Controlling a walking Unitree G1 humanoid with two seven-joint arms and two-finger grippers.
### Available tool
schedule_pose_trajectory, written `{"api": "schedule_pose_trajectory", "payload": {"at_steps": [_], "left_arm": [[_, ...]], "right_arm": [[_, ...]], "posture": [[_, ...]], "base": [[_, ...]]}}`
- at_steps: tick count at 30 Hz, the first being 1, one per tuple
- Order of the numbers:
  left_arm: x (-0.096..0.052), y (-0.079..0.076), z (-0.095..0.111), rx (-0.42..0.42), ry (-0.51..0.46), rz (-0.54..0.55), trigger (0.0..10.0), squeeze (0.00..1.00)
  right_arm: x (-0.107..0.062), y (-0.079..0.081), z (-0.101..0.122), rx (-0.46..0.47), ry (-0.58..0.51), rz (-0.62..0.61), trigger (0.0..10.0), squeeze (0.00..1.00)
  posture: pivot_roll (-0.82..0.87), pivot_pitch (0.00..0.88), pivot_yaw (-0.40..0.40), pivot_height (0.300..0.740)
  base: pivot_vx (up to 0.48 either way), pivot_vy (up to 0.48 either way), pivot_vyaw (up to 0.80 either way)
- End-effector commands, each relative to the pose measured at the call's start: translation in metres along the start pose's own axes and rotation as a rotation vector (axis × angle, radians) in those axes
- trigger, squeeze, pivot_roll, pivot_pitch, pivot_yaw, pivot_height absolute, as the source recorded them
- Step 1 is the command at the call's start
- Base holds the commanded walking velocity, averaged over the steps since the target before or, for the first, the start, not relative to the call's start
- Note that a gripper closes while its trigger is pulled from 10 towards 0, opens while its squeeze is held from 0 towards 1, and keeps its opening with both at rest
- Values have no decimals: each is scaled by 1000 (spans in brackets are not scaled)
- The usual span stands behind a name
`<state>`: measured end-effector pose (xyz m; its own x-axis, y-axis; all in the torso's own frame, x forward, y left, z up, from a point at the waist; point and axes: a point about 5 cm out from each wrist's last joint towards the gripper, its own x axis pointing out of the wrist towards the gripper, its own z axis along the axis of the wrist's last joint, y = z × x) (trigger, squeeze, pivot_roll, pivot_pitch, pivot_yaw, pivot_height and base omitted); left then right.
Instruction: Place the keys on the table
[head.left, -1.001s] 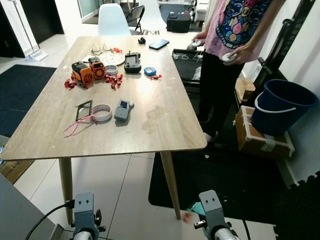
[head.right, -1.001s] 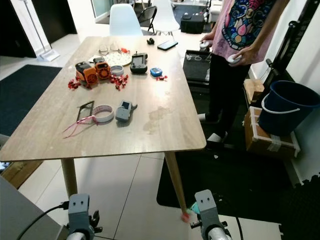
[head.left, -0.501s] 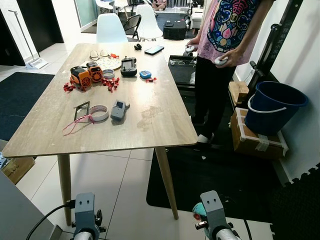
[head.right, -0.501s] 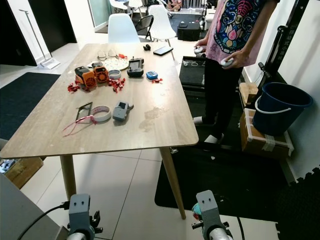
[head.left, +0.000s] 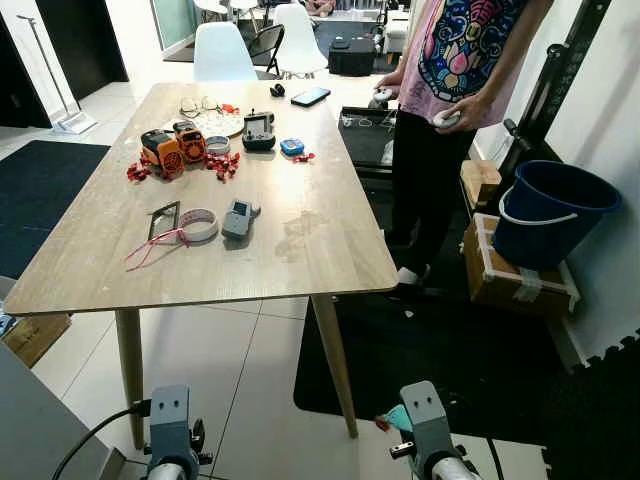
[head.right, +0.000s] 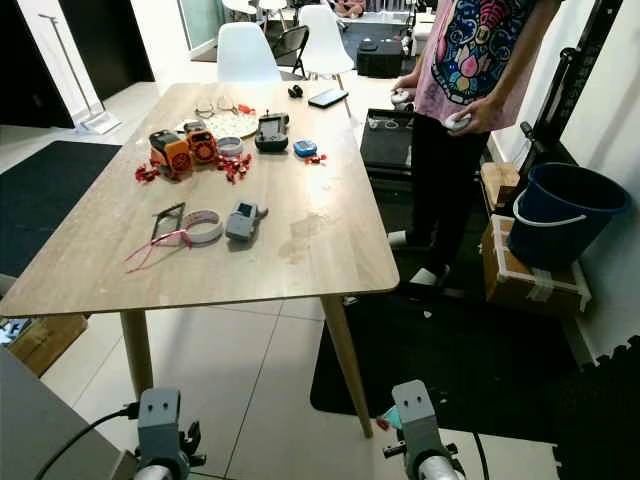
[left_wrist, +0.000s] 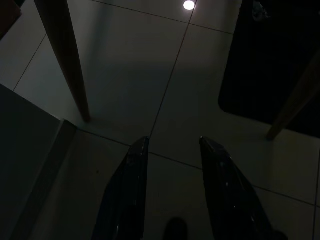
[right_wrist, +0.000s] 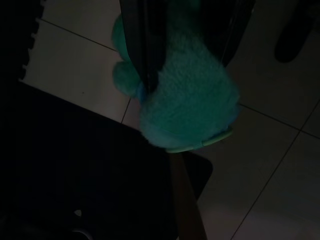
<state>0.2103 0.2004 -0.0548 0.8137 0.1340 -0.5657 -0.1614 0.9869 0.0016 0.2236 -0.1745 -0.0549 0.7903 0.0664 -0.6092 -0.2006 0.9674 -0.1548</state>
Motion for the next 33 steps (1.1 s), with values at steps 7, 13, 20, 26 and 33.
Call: {"api": "schedule_pose_trajectory", "payload": {"at_steps": [7, 13, 20, 26, 33], "left_arm": [[-2, 5, -4, -6, 13, 8, 10000, 0], [-2, 5, -4, -6, 14, 7, 10000, 0], [-2, 5, -4, -6, 14, 7, 10000, 0], [-2, 4, -5, -6, 16, 6, 10000, 0], [-2, 5, -5, -6, 15, 6, 10000, 0]], "right_arm": [[-1, 3, -5, 3, 21, 6, 10000, 0], [-2, 4, -5, 4, 20, 5, 10000, 0], [-1, 4, -5, 4, 20, 5, 10000, 0], [-1, 4, -5, 4, 19, 5, 10000, 0], [-2, 4, -5, 4, 21, 5, 10000, 0]], "posture": [[45, 74, -9, 740], [45, 72, -8, 740], [46, 73, -9, 740], [46, 75, -9, 740], [47, 75, -8, 740]], "base": [[0, 0, 0], [0, 0, 0], [0, 153, 0], [0, 465, 0], [0, 480, 0]]}}
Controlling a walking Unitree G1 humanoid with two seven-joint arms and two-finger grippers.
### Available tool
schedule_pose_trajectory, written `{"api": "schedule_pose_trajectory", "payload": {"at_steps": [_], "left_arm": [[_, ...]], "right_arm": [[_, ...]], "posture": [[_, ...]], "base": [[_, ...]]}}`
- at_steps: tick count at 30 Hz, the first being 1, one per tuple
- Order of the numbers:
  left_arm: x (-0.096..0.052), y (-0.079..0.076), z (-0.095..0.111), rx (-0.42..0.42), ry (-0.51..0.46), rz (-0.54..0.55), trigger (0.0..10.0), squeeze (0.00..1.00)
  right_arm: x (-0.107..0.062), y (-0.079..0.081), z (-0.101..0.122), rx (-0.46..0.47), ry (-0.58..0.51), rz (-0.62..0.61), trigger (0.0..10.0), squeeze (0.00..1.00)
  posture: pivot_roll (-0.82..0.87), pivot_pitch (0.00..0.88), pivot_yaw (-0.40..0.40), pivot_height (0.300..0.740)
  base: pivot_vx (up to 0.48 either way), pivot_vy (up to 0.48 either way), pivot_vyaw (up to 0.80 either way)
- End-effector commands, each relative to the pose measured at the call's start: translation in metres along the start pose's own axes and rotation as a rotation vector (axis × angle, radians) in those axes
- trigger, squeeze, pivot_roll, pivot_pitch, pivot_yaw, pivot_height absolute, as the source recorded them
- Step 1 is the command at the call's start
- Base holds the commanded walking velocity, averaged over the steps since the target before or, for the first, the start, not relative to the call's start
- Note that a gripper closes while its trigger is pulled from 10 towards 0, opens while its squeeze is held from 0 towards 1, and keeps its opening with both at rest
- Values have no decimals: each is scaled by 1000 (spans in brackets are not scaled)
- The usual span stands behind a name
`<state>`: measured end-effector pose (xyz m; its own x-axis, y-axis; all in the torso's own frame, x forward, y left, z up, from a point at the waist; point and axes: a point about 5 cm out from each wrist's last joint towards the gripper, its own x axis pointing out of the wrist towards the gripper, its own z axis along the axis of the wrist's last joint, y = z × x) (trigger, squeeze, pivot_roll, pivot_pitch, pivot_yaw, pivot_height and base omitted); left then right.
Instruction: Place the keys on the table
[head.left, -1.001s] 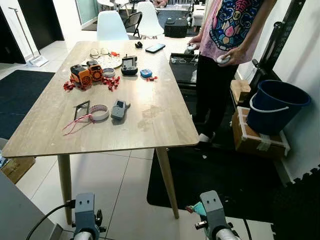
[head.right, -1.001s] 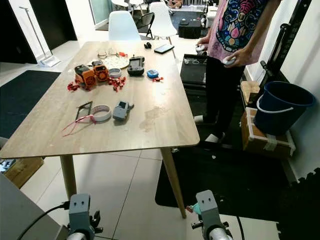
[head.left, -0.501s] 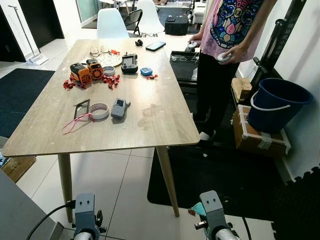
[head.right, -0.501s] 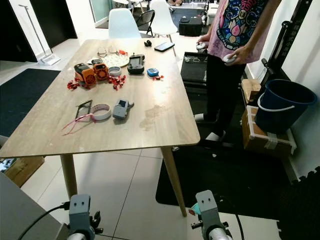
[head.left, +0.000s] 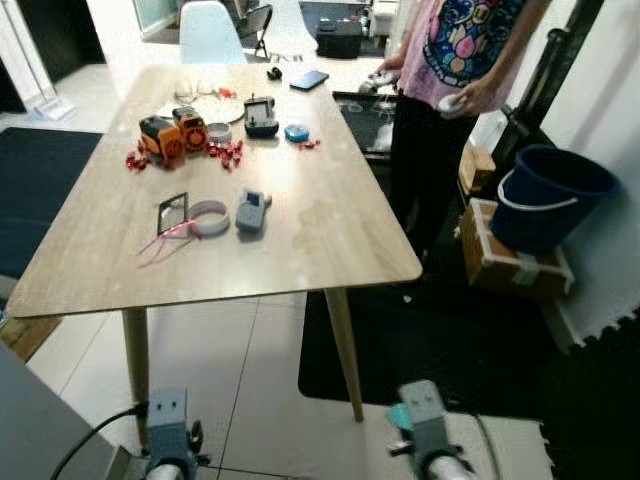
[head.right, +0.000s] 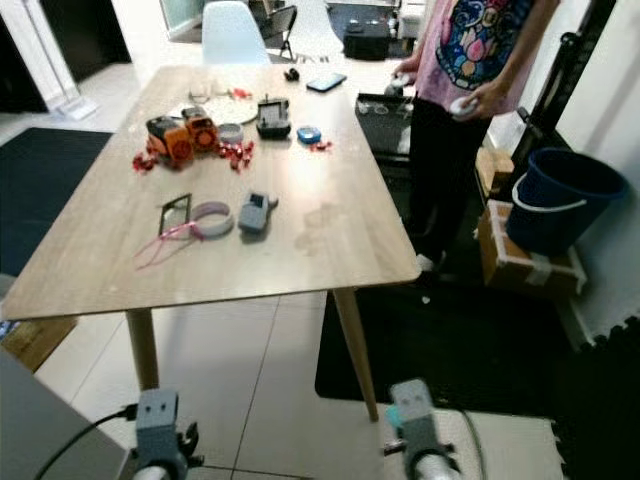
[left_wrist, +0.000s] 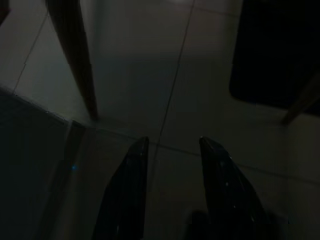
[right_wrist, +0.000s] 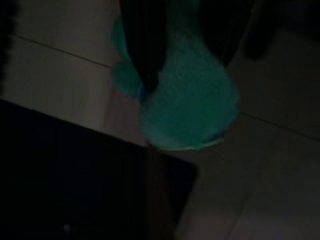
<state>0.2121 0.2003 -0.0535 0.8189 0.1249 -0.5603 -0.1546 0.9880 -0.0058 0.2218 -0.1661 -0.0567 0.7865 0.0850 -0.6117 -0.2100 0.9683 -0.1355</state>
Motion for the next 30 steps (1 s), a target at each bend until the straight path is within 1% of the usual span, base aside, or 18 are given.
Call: {"api": "schedule_pose_trajectory", "payload": {"at_steps": [1, 6, 10, 14, 21, 24, 27, 30], "left_arm": [[-3, 5, -6, 12, 14, 11, 10000, 0], [-3, 5, -5, 2, 3, 7, 10000, 0], [-4, 4, -5, 19, -3, -7, 10000, 0], [-4, 4, -5, 17, -4, -9, 10000, 0], [-5, 4, -7, 14, -5, -10, 10000, 0], [-6, 5, -8, -26, 2, 7, 10000, 0], [-6, 5, -7, 3, -1, 3, 10000, 0], [-6, 5, -8, 9, 0, -1, 10000, 0]], "right_arm": [[-2, -5, -5, -5, 21, -14, 10000, 0], [-2, -5, -5, -5, 22, -14, 10000, 0], [-2, -5, -6, -5, 22, -14, 10000, 0], [-2, -5, -6, -5, 23, -13, 10000, 0], [-2, -4, -6, -7, 23, -10, 10000, 0], [-2, -4, -6, -7, 23, -11, 10000, 0], [-3, -4, -7, -9, 24, -11, 10000, 0], [-3, -4, -7, -9, 26, -11, 10000, 0]], "posture": [[46, 76, -8, 740], [47, 76, -8, 740], [49, 75, -9, 740], [49, 74, -9, 740], [48, 72, -8, 740], [47, 72, -8, 740], [49, 72, -9, 740], [49, 70, -8, 740]], "base": [[0, 0, 0], [0, 0, 0], [0, 0, 0], [0, 0, 0], [0, -461, 0], [0, 0, 0], [0, 0, 0], [0, 0, 0]]}}
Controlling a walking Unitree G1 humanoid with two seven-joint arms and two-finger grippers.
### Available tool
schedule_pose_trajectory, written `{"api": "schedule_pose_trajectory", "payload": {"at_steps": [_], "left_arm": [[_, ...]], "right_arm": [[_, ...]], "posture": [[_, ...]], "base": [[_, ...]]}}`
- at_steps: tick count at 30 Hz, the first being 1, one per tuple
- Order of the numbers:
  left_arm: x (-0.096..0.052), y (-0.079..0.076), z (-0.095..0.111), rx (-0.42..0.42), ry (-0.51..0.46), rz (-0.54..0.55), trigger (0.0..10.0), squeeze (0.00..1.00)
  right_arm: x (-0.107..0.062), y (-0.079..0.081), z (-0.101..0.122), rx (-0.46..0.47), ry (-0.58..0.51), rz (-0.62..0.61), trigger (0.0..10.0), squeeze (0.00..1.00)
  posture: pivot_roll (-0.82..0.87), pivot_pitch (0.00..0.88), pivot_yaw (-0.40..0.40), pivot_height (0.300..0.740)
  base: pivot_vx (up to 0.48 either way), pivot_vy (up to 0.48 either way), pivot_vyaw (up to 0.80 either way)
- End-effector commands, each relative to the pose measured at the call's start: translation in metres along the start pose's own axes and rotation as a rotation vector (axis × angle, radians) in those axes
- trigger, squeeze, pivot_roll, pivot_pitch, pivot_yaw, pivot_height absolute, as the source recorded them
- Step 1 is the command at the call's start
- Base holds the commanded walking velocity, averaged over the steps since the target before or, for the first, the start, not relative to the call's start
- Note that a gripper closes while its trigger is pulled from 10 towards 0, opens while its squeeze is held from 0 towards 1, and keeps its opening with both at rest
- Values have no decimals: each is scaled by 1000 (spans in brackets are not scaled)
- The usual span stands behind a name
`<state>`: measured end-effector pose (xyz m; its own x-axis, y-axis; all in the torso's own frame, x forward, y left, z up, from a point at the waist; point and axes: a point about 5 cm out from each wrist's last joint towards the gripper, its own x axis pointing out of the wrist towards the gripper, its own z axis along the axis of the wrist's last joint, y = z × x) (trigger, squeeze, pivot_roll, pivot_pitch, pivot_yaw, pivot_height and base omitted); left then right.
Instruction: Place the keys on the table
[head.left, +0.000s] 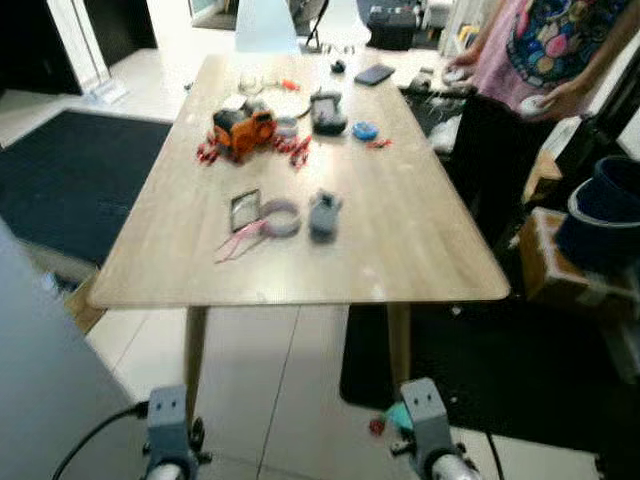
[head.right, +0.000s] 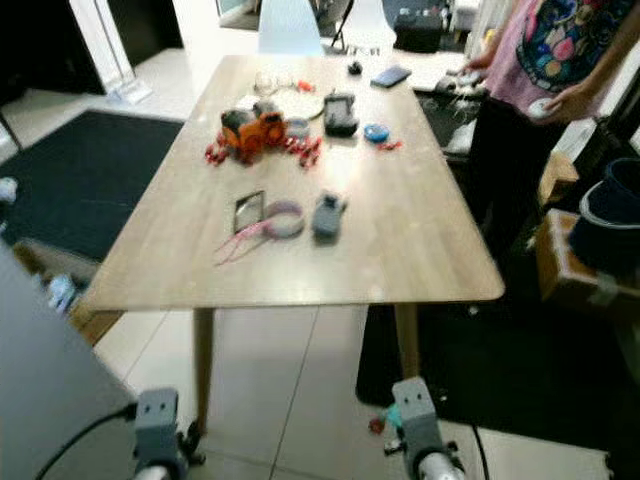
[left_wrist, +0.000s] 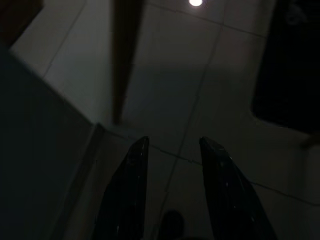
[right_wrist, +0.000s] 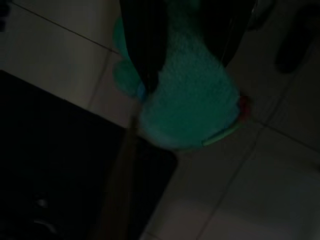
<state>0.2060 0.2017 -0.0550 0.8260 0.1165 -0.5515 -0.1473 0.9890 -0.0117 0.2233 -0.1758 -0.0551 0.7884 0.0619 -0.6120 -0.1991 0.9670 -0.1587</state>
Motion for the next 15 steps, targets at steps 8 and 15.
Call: {"api": "schedule_pose_trajectory", "payload": {"at_steps": [8, 15], "left_arm": [[-1, 0, -3, 23, 16, -18, 10000, 0], [0, -13, 16, 95, -115, -189, 10000, 0]], "right_arm": [[-2, 6, -7, 5, 22, 9, 10000, 0], [-3, 2, -9, 5, 23, 3, 10000, 0]], "posture": [[45, 71, -3, 740], [41, 78, -8, 740]], "base": [[0, 0, 0], [0, 0, 0]]}}
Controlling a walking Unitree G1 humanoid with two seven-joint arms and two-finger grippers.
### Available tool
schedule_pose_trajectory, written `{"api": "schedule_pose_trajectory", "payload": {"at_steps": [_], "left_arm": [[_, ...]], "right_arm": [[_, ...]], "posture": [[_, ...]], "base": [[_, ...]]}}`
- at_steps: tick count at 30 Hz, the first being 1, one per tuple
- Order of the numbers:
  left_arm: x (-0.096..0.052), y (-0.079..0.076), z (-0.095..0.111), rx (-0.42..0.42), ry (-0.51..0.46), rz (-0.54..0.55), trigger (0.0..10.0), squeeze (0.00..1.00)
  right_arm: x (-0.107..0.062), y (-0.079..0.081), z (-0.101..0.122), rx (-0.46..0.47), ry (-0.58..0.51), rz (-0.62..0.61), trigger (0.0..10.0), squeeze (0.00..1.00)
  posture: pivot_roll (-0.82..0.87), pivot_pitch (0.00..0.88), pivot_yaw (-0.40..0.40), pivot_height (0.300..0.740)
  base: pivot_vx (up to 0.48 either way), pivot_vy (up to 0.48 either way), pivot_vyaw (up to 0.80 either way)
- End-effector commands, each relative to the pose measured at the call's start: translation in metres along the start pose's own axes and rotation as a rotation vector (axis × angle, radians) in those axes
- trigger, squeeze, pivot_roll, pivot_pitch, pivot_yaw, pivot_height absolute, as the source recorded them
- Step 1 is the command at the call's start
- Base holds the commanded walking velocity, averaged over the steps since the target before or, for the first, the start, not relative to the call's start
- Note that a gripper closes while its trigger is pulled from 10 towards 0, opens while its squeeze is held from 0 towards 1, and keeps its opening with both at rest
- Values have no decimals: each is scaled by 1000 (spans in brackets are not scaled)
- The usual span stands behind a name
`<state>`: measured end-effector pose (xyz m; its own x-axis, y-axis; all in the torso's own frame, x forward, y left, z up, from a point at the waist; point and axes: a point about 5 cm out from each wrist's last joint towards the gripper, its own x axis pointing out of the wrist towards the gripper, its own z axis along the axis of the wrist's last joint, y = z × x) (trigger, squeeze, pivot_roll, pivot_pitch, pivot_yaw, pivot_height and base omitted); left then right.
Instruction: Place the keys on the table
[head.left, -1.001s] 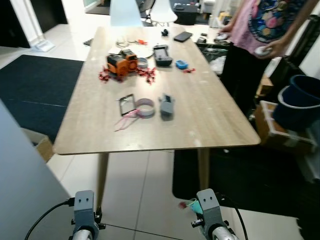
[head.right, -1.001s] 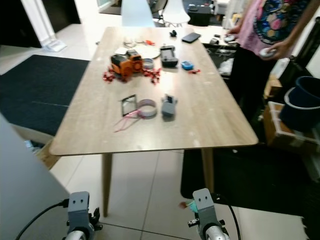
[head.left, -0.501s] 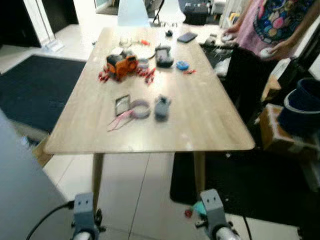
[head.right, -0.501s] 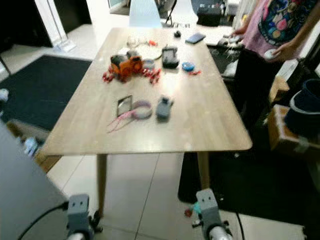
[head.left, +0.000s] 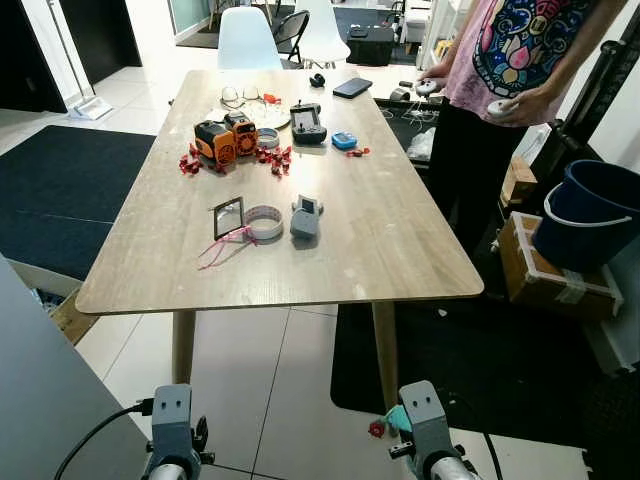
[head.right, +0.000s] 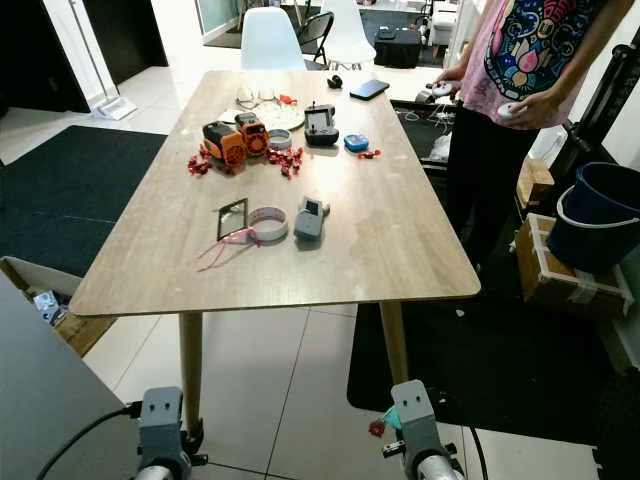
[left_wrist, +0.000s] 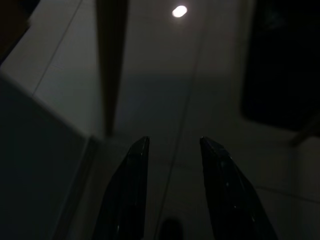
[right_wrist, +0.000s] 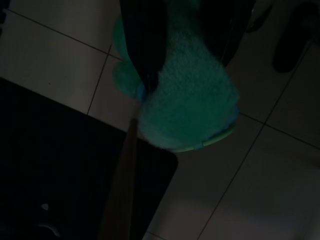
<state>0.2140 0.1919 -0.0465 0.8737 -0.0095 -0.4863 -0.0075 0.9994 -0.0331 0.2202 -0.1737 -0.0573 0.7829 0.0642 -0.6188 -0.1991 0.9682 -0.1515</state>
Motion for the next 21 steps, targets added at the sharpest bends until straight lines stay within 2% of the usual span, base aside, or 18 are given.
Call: {"api": "schedule_pose_trajectory", "payload": {"at_steps": [1, 2, 4, 9, 11, 14, 16, 18, 19, 21], "left_arm": [[-1, -6, 14, 66, -106, -129, 10000, 0], [-1, -6, 14, 66, -106, -129, 10000, 0], [-4, -10, 27, 94, -199, -237, 10000, 0], [-9, -16, 51, 144, -318, -445, 10000, 0], [-11, -19, 55, 208, -324, -504, 10000, 0], [-10, -21, 53, 328, -310, -520, 10000, 0], [-5, -19, 48, 385, -266, -454, 10000, 0], [3, -12, 43, 450, -205, -293, 10000, 0], [7, -7, 38, 447, -158, -198, 10000, 0], [9, -1, 29, 413, -77, -94, 10000, 0]], "right_arm": [[-3, -2, -7, -2, 17, -3, 10000, 0], [-3, -2, -7, -2, 17, -3, 10000, 0], [-3, -4, -8, -5, 20, -6, 10000, 0], [-4, -7, -9, -7, 23, -11, 10000, 0], [-4, -8, -9, -8, 23, -12, 10000, 0], [-4, -8, -8, -9, 22, -13, 10000, 0], [-4, -8, -8, -11, 21, -14, 10000, 0], [-4, -9, -8, -11, 19, -19, 10000, 0], [-4, -9, -7, -13, 16, -24, 10000, 0], [-4, -9, -6, -15, 8, -35, 10000, 0]], "posture": [[41, 80, -9, 740], [41, 80, -9, 740], [40, 81, -10, 740], [39, 80, -8, 740], [41, 78, -9, 740], [42, 79, -8, 740], [42, 79, -7, 740], [42, 79, -7, 740], [37, 80, -3, 740], [33, 79, -1, 740]], "base": [[0, 0, 0], [0, 0, 0], [0, 0, 0], [0, 0, 0], [0, 0, 0], [0, 0, 0], [0, 0, 0], [0, 0, 0], [0, 0, 0], [0, 0, 0]]}}
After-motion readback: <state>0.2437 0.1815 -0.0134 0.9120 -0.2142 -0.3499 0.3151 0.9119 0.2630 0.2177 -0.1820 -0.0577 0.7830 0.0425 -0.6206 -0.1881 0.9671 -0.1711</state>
